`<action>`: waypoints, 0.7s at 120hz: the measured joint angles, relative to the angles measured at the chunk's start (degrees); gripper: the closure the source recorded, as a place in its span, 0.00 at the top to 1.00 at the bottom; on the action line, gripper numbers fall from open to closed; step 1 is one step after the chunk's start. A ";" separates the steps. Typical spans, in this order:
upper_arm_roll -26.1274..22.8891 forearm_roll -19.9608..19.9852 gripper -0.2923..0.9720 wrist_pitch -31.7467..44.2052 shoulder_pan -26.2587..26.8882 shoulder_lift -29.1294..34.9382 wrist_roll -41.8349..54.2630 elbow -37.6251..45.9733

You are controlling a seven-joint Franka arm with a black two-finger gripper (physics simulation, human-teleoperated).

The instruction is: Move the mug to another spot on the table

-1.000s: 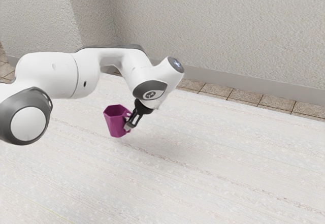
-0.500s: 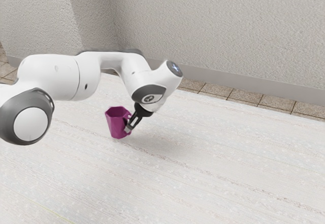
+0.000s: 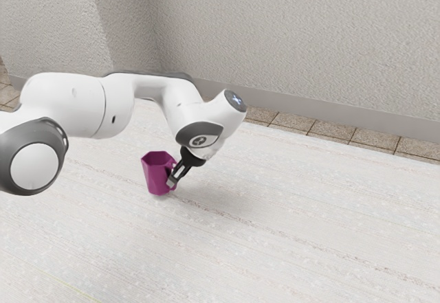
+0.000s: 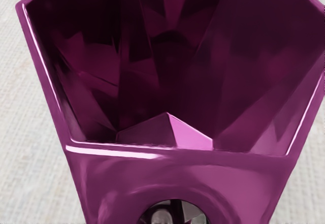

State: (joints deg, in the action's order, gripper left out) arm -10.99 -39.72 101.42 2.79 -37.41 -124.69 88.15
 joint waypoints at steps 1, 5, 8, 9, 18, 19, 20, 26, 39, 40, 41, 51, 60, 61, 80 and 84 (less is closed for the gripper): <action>0.00 -0.01 0.21 0.02 0.00 -0.01 0.02 0.00; 0.00 -0.08 0.26 0.22 0.00 -0.08 0.06 0.02; 0.03 -0.19 0.30 0.57 0.00 -0.12 0.07 0.26; 0.04 -0.22 0.32 0.70 -0.01 -0.13 0.08 0.35; 0.08 -0.43 0.45 1.65 -0.02 -0.12 0.11 0.77; 0.07 -0.44 0.46 1.74 -0.01 -0.12 0.11 0.80; 0.06 -0.44 0.47 1.82 -0.01 -0.11 0.11 0.83; 0.04 -0.10 0.53 2.26 0.01 0.14 0.11 1.22; 0.01 2.31 0.63 2.91 -0.04 0.44 0.06 1.62; 0.01 2.53 0.63 2.95 -0.05 0.47 0.05 1.62; 0.01 2.77 0.64 2.98 -0.05 0.50 0.05 1.62; -0.06 5.35 0.68 3.31 -0.12 1.04 0.07 1.58; -0.14 8.50 0.71 4.19 -0.20 2.17 0.59 1.54; -0.15 8.91 0.71 4.38 -0.20 2.35 0.73 1.54; -0.49 15.89 0.74 9.11 -0.24 5.47 6.24 1.64; -0.65 17.04 0.74 9.98 -0.24 6.37 8.15 1.64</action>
State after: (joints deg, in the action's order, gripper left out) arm -11.64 -22.68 111.40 2.55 -31.04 -116.54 89.79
